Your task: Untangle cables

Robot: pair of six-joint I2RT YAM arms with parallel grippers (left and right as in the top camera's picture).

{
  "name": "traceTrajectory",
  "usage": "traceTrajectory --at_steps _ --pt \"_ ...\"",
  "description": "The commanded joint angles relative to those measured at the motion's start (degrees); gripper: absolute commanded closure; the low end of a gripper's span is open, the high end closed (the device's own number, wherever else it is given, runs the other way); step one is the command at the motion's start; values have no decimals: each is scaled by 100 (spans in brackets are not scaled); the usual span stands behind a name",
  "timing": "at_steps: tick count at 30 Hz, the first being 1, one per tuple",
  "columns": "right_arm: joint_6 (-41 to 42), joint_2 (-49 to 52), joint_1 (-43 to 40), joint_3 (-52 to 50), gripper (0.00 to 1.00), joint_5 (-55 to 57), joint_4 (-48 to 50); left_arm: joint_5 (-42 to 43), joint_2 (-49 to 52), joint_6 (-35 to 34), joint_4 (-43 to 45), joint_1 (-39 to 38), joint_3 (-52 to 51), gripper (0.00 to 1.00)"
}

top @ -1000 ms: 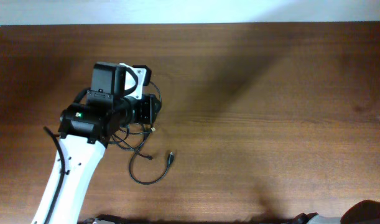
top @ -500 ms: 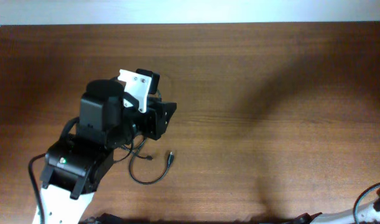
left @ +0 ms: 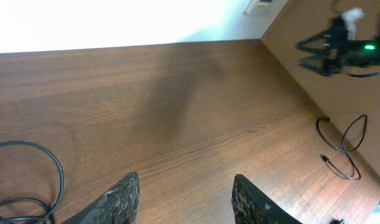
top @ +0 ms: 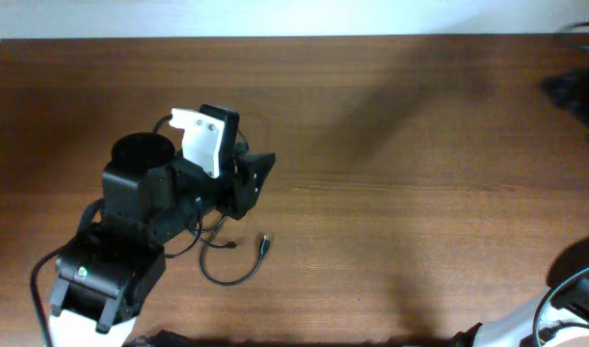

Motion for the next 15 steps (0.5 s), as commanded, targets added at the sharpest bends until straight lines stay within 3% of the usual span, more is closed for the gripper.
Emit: traceTrajectory --at_steps 1,4,6,9,15 --pt "-455 -44 1318 26 1 -238 -74 -17 -369 -28 31 -15 11 50" --pt "-476 -44 2562 26 1 63 13 -264 -678 -31 26 -17 11 43" --pt "-474 -33 3386 24 1 883 63 -452 -907 -33 2 -17 11 43" --pt "-479 -22 4441 24 1 1587 94 -1200 -1237 -581 -74 -15 11 42" --pt "-538 247 5928 22 1 1768 734 -1508 -1410 -662 -251 -17 11 42"
